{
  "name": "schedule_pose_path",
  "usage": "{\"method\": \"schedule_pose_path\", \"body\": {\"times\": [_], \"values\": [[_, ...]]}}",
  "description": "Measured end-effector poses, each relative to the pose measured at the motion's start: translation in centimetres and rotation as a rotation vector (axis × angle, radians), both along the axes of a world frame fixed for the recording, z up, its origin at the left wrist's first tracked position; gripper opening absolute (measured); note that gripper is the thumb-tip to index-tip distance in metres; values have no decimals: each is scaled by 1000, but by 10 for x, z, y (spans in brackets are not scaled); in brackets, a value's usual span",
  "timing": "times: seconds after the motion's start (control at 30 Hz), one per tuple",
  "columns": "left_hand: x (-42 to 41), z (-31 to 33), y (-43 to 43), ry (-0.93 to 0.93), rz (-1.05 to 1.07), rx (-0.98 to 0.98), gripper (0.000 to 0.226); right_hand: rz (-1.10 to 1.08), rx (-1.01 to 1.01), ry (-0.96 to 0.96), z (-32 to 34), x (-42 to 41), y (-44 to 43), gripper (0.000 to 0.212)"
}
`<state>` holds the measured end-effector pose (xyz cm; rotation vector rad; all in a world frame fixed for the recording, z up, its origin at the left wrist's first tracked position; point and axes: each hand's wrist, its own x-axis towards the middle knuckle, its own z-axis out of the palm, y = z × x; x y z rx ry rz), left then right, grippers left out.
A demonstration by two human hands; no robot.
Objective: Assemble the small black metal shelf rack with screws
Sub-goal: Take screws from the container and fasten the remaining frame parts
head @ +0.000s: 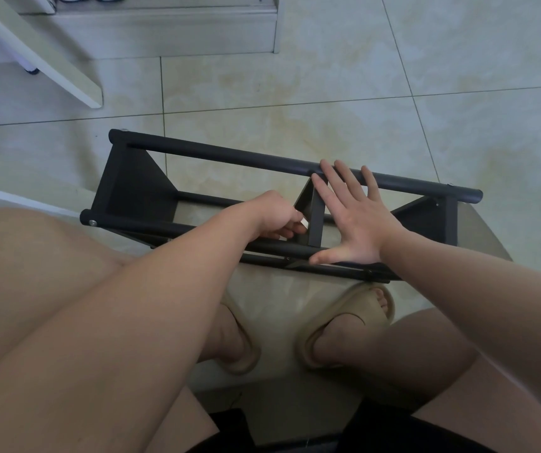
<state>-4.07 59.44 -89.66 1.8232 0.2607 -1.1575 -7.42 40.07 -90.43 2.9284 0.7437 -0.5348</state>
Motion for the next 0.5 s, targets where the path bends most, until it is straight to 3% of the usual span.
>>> {"method": "schedule_pose_path", "body": {"times": [0.5], "values": [[0,-8,9,-187,-285,73,28,-8,2,1,0,-1,0,137]]}}
